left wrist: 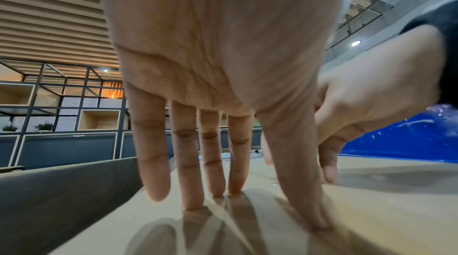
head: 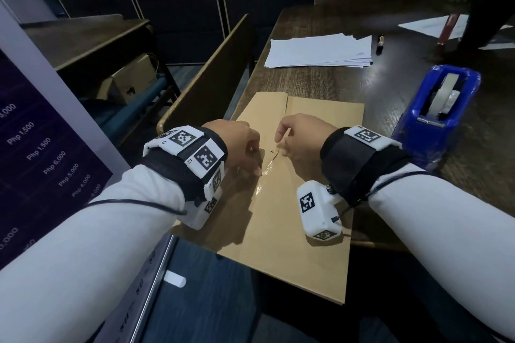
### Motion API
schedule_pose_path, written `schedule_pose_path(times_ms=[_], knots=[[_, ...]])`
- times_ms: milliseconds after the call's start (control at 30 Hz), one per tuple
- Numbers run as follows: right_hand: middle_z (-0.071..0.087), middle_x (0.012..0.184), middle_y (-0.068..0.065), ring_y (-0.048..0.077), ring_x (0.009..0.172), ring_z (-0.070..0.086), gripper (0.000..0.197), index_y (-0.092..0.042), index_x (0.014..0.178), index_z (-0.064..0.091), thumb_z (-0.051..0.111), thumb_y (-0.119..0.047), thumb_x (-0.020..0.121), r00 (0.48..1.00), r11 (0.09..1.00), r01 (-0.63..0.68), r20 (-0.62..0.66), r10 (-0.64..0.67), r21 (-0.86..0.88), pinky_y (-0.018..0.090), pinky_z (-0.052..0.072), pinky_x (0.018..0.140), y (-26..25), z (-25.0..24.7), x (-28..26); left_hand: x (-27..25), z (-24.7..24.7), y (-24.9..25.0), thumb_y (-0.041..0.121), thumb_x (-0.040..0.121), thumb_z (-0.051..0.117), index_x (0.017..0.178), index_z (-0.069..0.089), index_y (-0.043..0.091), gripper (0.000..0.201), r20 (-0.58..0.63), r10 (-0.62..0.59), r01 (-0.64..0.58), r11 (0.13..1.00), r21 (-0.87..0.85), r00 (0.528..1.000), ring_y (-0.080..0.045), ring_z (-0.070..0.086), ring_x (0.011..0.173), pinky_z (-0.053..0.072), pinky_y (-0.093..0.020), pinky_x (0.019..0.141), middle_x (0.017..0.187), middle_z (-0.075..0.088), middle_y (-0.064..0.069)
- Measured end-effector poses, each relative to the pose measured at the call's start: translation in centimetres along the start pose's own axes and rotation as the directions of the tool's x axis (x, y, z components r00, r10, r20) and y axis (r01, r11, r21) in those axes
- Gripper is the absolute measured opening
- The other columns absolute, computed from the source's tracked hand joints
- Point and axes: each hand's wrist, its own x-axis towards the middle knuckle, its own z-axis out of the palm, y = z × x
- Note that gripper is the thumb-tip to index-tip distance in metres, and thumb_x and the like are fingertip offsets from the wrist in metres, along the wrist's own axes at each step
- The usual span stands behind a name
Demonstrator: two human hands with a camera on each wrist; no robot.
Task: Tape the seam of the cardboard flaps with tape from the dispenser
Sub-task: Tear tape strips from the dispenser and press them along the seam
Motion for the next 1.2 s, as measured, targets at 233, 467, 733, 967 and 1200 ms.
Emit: schedule_pose_path(times_ms=[233,467,733,967,1200], knots=[[0.053,0.131,-0.002,0.018,0.117,0.051,0.058,-0.03,0.138,0.047,0.064,-0.013,0.086,0.972,0.895,0.17,0.217,-0.085,-0.411,0.027,0.04,0.093,-1.0,-1.8,-4.2,-1.4,-0.4,0.1,0.052,0.079,0.068,0.128,0.056,0.034,0.054,0.054,-0.008,0.008,1.0,-0.01,0.999,-0.016,0.058,0.104,0.051,-0.036,0.088,0.123,0.052,0.007],[0.041,0.137,-0.004,0.02,0.117,0.051,0.088,-0.045,0.146,0.029,0.075,-0.015,0.077,0.949,0.766,0.228,0.312,-0.038,-0.601,0.029,0.044,0.085,-1.1,-1.2,-4.9,-3.9,-0.1,1.2,0.025,0.095,0.052,0.124,0.063,0.034,0.032,0.082,0.102,-0.093,0.991,-0.1,0.991,-0.018,0.06,0.108,0.051,-0.034,0.094,0.127,0.061,0.006],[0.027,0.139,0.007,0.031,0.133,0.031,0.078,-0.043,0.15,0.015,0.058,-0.018,0.091,0.936,0.691,0.221,0.35,0.049,-0.688,0.042,0.038,0.1,-1.6,-0.7,-5.2,-4.1,0.5,2.3,0.028,0.095,0.043,0.124,0.063,0.032,0.035,0.101,0.081,-0.084,0.996,0.024,0.992,-0.024,0.061,0.105,0.051,-0.038,0.093,0.119,0.065,0.002],[0.028,0.14,0.005,0.028,0.13,0.029,0.075,-0.045,0.15,0.013,0.057,-0.029,0.092,0.941,0.625,0.246,0.338,0.03,-0.741,0.044,0.036,0.106,-1.4,-0.8,-4.9,-4.0,0.2,3.2,0.027,0.095,0.044,0.121,0.064,0.023,0.034,0.104,0.046,-0.056,0.994,0.091,0.994,-0.027,0.061,0.1,0.05,-0.034,0.088,0.111,0.066,-0.001],[0.027,0.145,0.01,0.035,0.134,0.028,0.065,-0.032,0.15,0.022,0.053,-0.029,0.093,0.945,0.675,0.165,0.311,0.1,-0.719,0.048,0.032,0.107,-1.0,-0.4,-4.0,-4.9,0.0,2.8,0.023,0.095,0.045,0.127,0.06,0.029,0.036,0.059,0.088,-0.09,0.995,0.035,0.994,-0.024,0.061,0.104,0.05,-0.031,0.089,0.117,0.066,0.002]])
